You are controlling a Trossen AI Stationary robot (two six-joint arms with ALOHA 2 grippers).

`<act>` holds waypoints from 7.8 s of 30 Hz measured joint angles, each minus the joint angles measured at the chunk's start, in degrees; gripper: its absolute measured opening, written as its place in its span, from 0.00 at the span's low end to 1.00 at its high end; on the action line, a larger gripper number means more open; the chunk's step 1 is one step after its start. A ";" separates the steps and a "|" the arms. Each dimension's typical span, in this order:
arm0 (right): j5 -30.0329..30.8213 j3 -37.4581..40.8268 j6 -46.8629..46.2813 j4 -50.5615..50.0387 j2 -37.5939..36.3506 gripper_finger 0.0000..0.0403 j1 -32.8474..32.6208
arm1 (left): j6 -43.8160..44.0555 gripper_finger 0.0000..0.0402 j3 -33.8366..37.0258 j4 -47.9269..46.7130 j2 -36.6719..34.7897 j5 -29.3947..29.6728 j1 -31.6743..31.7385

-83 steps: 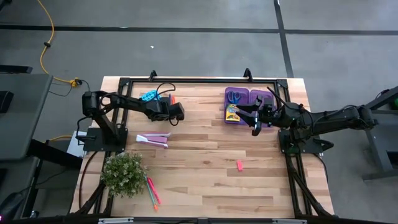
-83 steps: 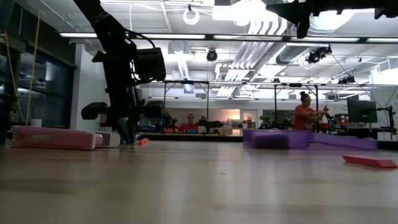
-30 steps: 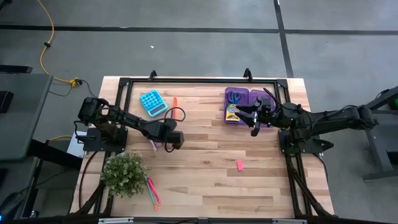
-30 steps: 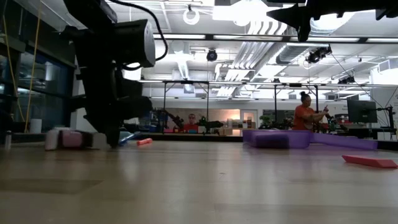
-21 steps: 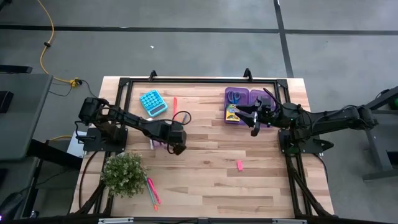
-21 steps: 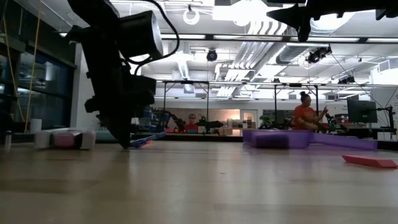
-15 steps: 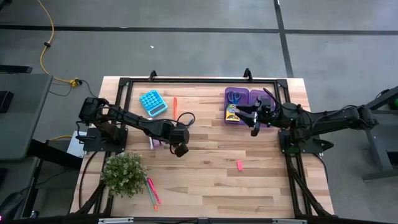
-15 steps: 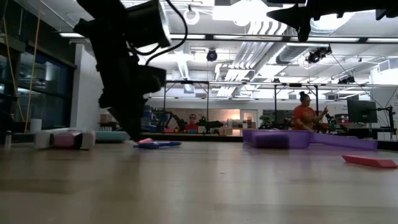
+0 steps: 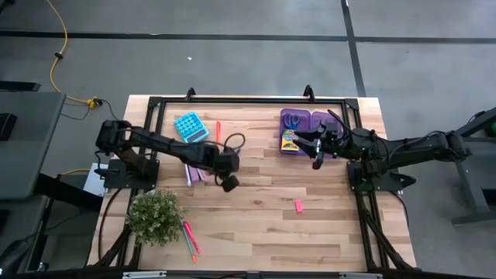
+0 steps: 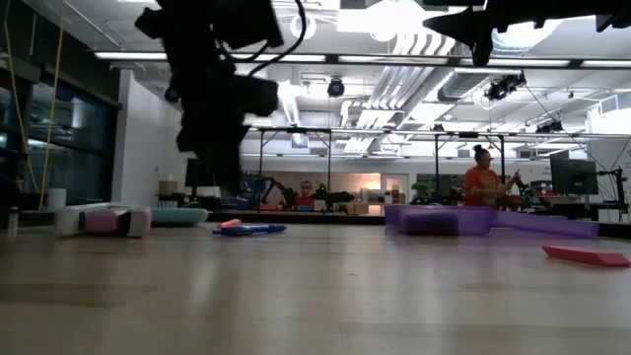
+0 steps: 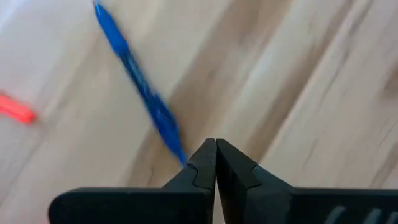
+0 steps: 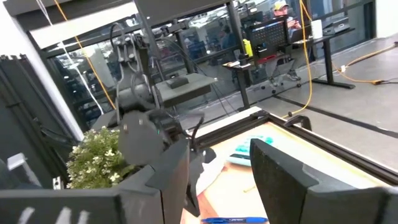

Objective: Pack school essentials
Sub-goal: Put the blue pen into the violet supply box

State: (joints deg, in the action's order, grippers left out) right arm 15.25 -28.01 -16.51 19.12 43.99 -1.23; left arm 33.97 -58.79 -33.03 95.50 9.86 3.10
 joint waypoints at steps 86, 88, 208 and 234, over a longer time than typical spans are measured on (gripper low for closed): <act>-1.07 0.00 -1.45 -0.55 1.11 0.40 -0.01 | -12.73 0.00 25.85 55.78 -39.27 11.22 -5.61; -2.37 0.00 -1.29 -0.45 1.09 0.40 -0.01 | -14.51 0.00 26.55 57.08 -39.31 11.24 -5.93; -3.27 -30.34 -10.38 -50.34 15.92 0.02 20.42 | -24.16 0.00 19.11 29.41 -57.19 8.95 -2.48; -13.43 -28.30 -24.04 -55.51 46.07 0.03 40.65 | -22.29 0.00 19.11 27.68 -56.87 8.92 -2.48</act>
State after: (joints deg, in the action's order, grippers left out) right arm 1.82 -56.31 -40.55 -36.38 90.06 39.42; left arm 11.68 -39.68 -5.34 38.63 18.79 0.62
